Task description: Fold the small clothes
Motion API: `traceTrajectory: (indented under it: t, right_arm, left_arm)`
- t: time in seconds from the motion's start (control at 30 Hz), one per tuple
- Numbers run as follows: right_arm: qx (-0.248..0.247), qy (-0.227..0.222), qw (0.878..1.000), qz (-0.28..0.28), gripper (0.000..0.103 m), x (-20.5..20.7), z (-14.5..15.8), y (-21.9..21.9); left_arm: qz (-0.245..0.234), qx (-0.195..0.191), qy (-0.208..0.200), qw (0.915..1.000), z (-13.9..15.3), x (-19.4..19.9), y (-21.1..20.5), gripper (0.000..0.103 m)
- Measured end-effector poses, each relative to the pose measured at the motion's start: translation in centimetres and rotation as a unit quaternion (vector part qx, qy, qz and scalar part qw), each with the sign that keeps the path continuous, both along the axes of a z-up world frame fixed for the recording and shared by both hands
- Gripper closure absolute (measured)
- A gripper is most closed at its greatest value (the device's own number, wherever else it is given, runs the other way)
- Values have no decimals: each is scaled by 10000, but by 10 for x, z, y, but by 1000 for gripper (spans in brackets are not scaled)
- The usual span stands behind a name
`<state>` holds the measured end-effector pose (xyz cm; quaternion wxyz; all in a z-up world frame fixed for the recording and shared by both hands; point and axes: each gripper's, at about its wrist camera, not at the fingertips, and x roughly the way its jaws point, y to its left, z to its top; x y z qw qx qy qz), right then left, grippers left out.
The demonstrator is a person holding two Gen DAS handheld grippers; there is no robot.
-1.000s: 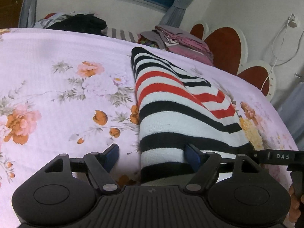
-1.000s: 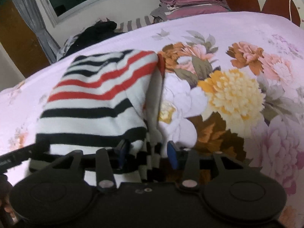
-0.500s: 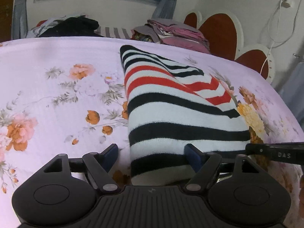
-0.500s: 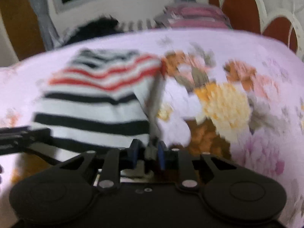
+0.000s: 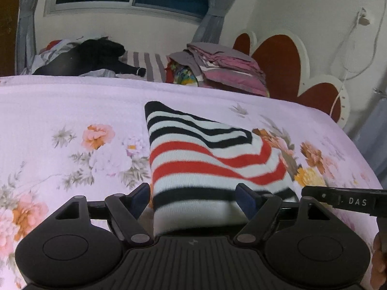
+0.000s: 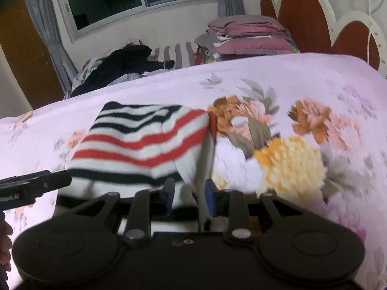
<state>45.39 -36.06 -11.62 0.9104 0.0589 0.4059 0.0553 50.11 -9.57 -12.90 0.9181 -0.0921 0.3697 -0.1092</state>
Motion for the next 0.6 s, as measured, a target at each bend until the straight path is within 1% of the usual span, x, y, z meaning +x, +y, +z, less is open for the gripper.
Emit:
traceTrajectory:
  t: [0.1, 0.2, 0.3, 0.4, 0.5, 0.57, 0.6]
  right_arm:
    - [103, 68, 9999, -1, 75, 15, -3, 7]
    - [20, 54, 10000, 37, 75, 27, -5, 12]
    - [-45, 31, 10000, 22, 75, 39, -8, 14]
    - [-155, 126, 9998, 11, 74, 47, -18, 13]
    - [-404, 300, 9987, 9, 72, 52, -35, 10]
    - [-408, 333, 9986, -87, 60, 53, -41, 6]
    - [-431, 329, 9985, -116, 58, 54, -42, 5]
  left_arm:
    - [53, 5, 7, 10000, -2, 11, -3, 26]
    - [56, 55, 31, 10000, -6, 21, -6, 26]
    - [71, 90, 138, 9998, -15, 32, -8, 26]
    - [104, 140, 297, 9994, -28, 38, -9, 26]
    - [84, 95, 305, 9995, -37, 37, -8, 26]
    - [71, 105, 278, 9995, -38, 36, -8, 26]
    - [68, 137, 280, 9995, -36, 37, -10, 26]
